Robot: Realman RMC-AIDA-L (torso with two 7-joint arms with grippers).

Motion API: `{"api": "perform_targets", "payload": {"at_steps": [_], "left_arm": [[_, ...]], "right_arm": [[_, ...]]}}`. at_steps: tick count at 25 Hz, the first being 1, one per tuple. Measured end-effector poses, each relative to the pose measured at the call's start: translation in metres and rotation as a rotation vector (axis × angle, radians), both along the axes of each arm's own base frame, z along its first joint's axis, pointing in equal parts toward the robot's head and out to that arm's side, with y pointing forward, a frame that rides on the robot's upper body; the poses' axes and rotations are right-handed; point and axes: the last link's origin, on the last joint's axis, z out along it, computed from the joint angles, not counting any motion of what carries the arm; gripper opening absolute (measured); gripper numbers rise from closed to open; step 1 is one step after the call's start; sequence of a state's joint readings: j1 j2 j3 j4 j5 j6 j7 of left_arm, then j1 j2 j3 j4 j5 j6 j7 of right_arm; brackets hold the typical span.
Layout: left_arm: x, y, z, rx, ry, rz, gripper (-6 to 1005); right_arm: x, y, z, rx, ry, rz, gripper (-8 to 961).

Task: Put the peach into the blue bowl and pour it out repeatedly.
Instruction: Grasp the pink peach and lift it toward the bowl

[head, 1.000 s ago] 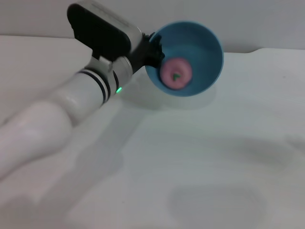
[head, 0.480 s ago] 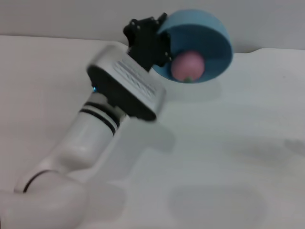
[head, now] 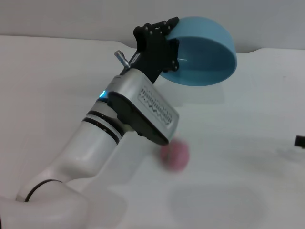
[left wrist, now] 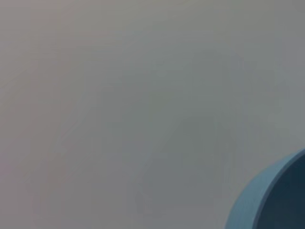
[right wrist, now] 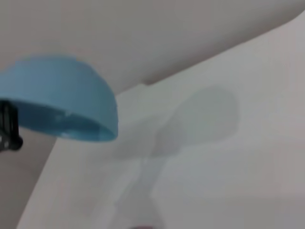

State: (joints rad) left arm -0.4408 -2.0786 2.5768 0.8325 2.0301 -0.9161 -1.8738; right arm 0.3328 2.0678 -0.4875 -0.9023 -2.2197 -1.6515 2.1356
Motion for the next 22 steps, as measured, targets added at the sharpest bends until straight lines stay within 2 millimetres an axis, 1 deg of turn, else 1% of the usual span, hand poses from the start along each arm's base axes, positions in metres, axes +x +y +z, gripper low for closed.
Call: {"api": "perform_targets", "payload": {"at_steps": [3,6,7,8,9,11,13,14,15,17,20,22], "left_arm": [[-0.003,0.008,0.002,-0.034,-0.073,0.071,-1],[-0.008,0.032,0.006,-0.115,-0.167,0.243,-1],[-0.012,0.044,0.008,-0.189,-0.214,0.340,-2],[-0.014,0.056,0.012,-0.264,-0.269,0.424,-2],[-0.014,0.056,0.012,-0.264,-0.269,0.424,-2],[-0.018,0.066,0.018,-0.336,-0.317,0.492,-2],[-0.023,0.081,0.030,-0.438,-0.396,0.577,-2],[-0.025,0.083,0.033,-0.467,-0.413,0.596,-2],[-0.029,0.089,0.041,-0.512,-0.460,0.634,-2],[-0.035,0.093,0.049,-0.581,-0.494,0.680,-1],[-0.041,0.096,0.061,-0.689,-0.501,0.742,-1],[-0.045,0.097,0.068,-0.740,-0.497,0.802,-1]], "right_arm": [[-0.005,0.004,-0.009,-0.059,-0.043,0.039,450],[-0.014,0.014,-0.019,-0.108,-0.097,0.089,448],[-0.017,0.017,-0.022,-0.121,-0.111,0.106,447],[-0.027,0.026,-0.029,-0.151,-0.140,0.152,446],[-0.027,0.026,-0.029,-0.151,-0.140,0.152,445],[-0.039,0.035,-0.036,-0.180,-0.162,0.199,443],[-0.050,0.043,-0.041,-0.204,-0.176,0.243,442],[-0.058,0.048,-0.044,-0.217,-0.184,0.271,441],[-0.064,0.051,-0.046,-0.229,-0.191,0.294,440],[-0.074,0.057,-0.050,-0.250,-0.205,0.335,438],[-0.093,0.066,-0.059,-0.290,-0.237,0.410,436],[-0.104,0.068,-0.067,-0.332,-0.267,0.465,434]]}}
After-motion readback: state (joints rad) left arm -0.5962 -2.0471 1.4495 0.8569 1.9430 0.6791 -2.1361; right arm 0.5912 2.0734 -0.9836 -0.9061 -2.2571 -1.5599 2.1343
